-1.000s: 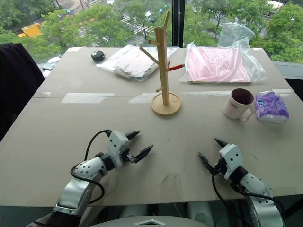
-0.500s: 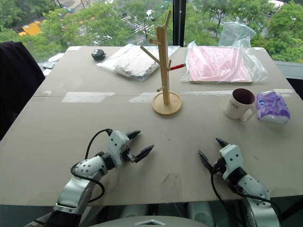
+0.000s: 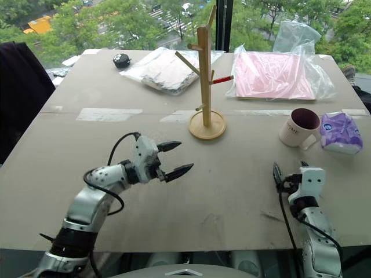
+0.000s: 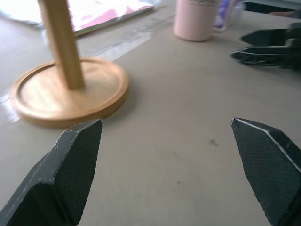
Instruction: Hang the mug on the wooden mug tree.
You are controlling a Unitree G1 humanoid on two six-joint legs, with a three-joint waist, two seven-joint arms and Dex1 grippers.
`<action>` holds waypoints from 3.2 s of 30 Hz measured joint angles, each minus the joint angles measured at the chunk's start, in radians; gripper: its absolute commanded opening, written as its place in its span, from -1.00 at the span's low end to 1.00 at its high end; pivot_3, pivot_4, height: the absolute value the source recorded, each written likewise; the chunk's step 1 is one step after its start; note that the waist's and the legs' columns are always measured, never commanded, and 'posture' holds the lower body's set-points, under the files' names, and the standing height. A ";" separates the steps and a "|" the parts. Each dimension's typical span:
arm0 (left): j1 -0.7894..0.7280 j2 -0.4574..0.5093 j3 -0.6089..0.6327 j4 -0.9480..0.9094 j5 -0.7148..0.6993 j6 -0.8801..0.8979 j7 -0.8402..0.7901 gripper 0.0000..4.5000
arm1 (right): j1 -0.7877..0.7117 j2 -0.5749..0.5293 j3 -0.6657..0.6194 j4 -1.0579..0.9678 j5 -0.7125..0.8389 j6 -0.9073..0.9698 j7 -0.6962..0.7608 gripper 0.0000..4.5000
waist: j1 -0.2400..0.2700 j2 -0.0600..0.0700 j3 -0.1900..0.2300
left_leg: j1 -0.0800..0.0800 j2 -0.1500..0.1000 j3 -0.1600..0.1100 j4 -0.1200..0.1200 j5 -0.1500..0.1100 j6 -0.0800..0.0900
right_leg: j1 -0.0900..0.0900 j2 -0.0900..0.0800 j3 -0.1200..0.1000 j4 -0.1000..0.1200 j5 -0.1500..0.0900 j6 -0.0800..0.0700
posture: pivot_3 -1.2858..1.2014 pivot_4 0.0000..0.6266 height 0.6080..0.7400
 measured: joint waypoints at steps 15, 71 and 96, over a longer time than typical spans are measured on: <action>-0.211 0.111 -0.049 -0.124 -0.187 0.240 -0.177 1.00 | -0.156 0.017 -0.093 0.106 -0.042 -0.025 -0.153 0.98 | -0.010 0.007 0.006 | -0.003 -0.011 -0.008 0.000 0.001 0.000 | -0.001 0.001 0.002 0.003 -0.002 0.004 | 0.03 -0.52 1.00; -0.001 -0.218 -0.064 -0.175 0.096 0.033 0.322 1.00 | -0.446 -0.301 0.019 0.282 0.053 -0.007 0.321 -0.97 | -0.013 0.012 0.006 | 0.008 -0.013 -0.011 0.010 0.001 0.001 | 0.014 0.003 0.006 0.005 0.002 0.011 | 0.03 -0.52 1.00; 0.150 -0.418 0.010 -0.262 0.087 -0.233 0.532 1.00 | -1.451 -0.464 0.313 1.198 -0.110 -0.376 1.257 -0.97 | -0.011 0.013 0.008 | 0.008 -0.012 -0.011 0.011 0.001 0.000 | 0.017 0.011 0.011 0.004 0.002 0.009 | 0.03 -0.52 1.00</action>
